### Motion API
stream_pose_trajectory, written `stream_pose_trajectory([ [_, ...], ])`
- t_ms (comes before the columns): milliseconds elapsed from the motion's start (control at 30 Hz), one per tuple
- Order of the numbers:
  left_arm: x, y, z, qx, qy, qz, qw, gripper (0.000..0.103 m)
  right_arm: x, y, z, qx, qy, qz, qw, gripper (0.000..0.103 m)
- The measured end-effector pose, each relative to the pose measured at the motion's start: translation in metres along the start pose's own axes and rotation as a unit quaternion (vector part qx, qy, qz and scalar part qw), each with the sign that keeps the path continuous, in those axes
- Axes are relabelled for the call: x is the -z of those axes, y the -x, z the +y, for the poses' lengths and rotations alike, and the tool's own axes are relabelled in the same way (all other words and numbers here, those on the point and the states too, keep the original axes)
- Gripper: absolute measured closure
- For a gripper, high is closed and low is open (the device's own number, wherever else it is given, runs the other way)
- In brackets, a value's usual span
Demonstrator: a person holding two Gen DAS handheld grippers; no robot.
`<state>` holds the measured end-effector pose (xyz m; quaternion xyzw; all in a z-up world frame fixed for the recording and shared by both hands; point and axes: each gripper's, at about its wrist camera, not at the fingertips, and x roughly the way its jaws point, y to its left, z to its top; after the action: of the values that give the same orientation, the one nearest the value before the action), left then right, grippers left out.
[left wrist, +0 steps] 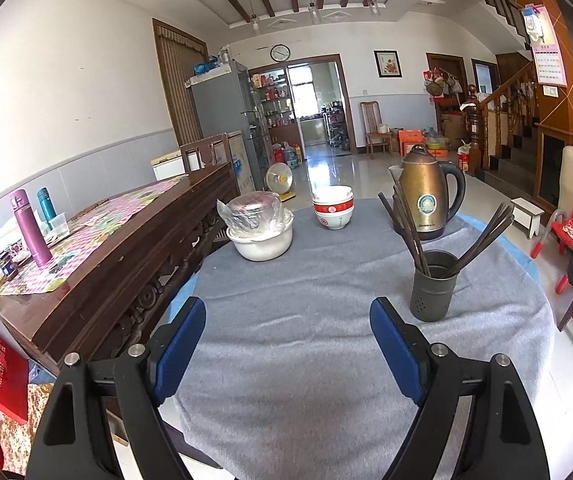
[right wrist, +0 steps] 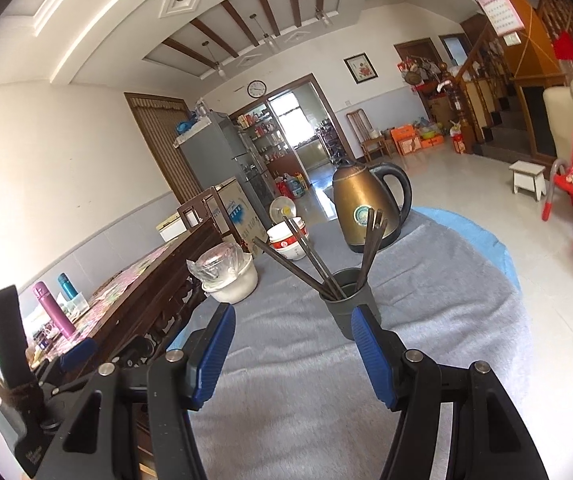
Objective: Organize utensils
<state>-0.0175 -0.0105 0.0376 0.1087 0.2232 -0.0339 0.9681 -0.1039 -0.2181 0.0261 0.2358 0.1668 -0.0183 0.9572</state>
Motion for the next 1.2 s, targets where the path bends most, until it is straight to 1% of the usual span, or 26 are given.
stream_pose_trajectory([
  [133,0.000,0.009,0.005,-0.007,-0.001,-0.004,1.0000,0.017,0.002,0.014,0.009,0.011,0.020,-0.017,1.000,0.038],
  [200,0.001,0.014,0.008,-0.011,-0.001,-0.010,0.9999,0.008,0.003,0.018,0.011,0.014,0.025,-0.021,0.999,0.038],
  [233,0.001,0.016,0.009,-0.015,-0.002,-0.015,0.9998,0.007,0.004,0.020,0.013,0.016,0.029,-0.024,0.999,0.038],
  [333,0.001,0.022,0.015,-0.021,-0.004,-0.022,0.9995,0.007,0.005,0.022,0.018,0.017,0.034,-0.027,0.999,0.038],
  [667,0.003,0.026,0.037,-0.026,0.009,-0.021,0.9994,0.007,0.010,0.016,0.025,0.021,0.035,-0.017,0.999,0.038],
  [733,0.004,0.025,0.038,-0.023,0.009,-0.017,0.9996,0.007,0.011,0.016,0.027,0.023,0.036,-0.017,0.999,0.038],
  [833,0.006,0.026,0.041,-0.029,0.009,-0.018,0.9994,0.007,0.011,0.016,0.027,0.022,0.036,-0.017,0.999,0.038],
  [1200,0.007,0.027,0.052,-0.034,0.016,-0.016,0.9992,0.007,0.018,0.018,0.043,0.021,0.054,-0.018,0.998,0.038],
])
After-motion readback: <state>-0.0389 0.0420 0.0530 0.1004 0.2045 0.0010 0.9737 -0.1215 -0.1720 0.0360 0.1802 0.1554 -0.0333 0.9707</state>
